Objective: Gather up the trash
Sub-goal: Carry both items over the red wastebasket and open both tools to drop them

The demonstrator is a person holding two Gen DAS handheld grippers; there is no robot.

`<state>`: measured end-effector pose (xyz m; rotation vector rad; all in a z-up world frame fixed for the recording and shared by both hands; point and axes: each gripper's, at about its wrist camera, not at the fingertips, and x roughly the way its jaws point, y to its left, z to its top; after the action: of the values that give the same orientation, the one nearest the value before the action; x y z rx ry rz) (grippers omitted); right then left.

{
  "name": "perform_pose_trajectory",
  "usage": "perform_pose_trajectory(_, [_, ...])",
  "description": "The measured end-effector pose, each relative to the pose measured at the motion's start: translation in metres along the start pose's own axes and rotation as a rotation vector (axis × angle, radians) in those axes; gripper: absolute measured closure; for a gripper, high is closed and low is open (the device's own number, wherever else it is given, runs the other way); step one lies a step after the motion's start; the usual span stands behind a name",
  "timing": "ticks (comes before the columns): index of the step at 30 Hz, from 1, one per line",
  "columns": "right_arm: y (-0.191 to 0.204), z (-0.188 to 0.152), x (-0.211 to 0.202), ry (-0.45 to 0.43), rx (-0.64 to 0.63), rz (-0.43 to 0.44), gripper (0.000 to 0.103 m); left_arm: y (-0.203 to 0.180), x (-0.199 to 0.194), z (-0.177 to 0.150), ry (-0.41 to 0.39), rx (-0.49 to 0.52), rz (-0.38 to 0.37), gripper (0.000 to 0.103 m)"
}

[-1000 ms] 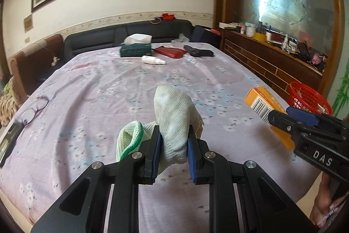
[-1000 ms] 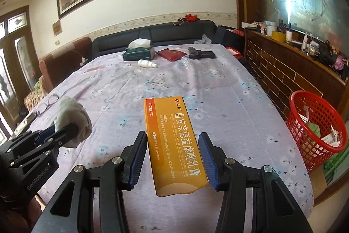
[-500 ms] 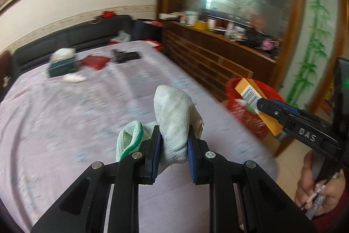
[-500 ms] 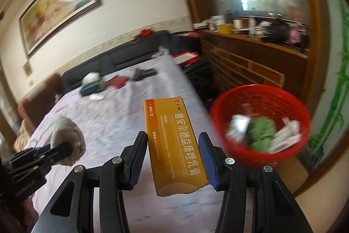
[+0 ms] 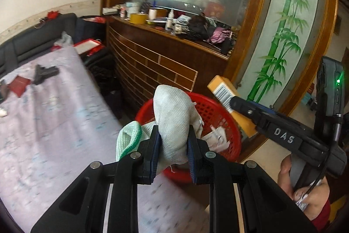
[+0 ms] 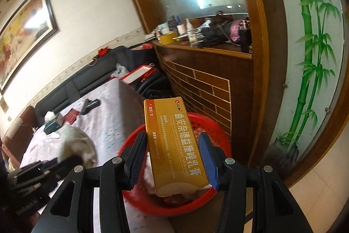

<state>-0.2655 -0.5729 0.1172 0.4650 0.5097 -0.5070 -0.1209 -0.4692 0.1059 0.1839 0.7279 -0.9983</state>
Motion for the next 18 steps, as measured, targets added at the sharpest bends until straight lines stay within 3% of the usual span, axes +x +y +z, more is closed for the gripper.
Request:
perform_pose_trajectory(2, [-0.007, 0.005, 0.012, 0.007, 0.008, -0.011, 0.049, -0.001, 0.019, 0.003, 0.012, -0.005, 0.012, 0.063])
perform_pose_trajectory(4, [-0.011, 0.009, 0.027, 0.03, -0.006, -0.029, 0.044, 0.001, 0.026, 0.002, 0.026, -0.01, 0.021, 0.06])
perform_pose_trajectory(6, [-0.016, 0.009, 0.029, 0.033, 0.005, -0.035, 0.044, 0.006, 0.021, -0.003, 0.036, -0.017, 0.025, 0.051])
perform_pose_trajectory(9, [-0.019, 0.003, 0.016, 0.008, 0.007, -0.039, 0.042, 0.014, -0.001, -0.012, -0.006, -0.015, 0.055, 0.045])
perform_pose_trajectory(11, [-0.015, -0.004, 0.005, -0.003, -0.003, -0.047, 0.034, 0.016, -0.02, -0.022, -0.042, 0.02, 0.107, 0.033])
perform_pose_trajectory(13, [-0.002, -0.015, -0.009, -0.026, -0.046, -0.09, 0.019, 0.02, -0.038, -0.032, -0.08, 0.04, 0.15, 0.029])
perform_pose_trajectory(16, [0.024, -0.034, -0.03, -0.071, -0.134, -0.177, 0.01, 0.027, -0.066, -0.05, -0.105, 0.049, 0.192, 0.018])
perform_pose_trajectory(18, [0.043, -0.049, -0.043, -0.095, -0.187, -0.241, 0.005, 0.034, -0.085, -0.066, -0.127, 0.042, 0.22, 0.016])
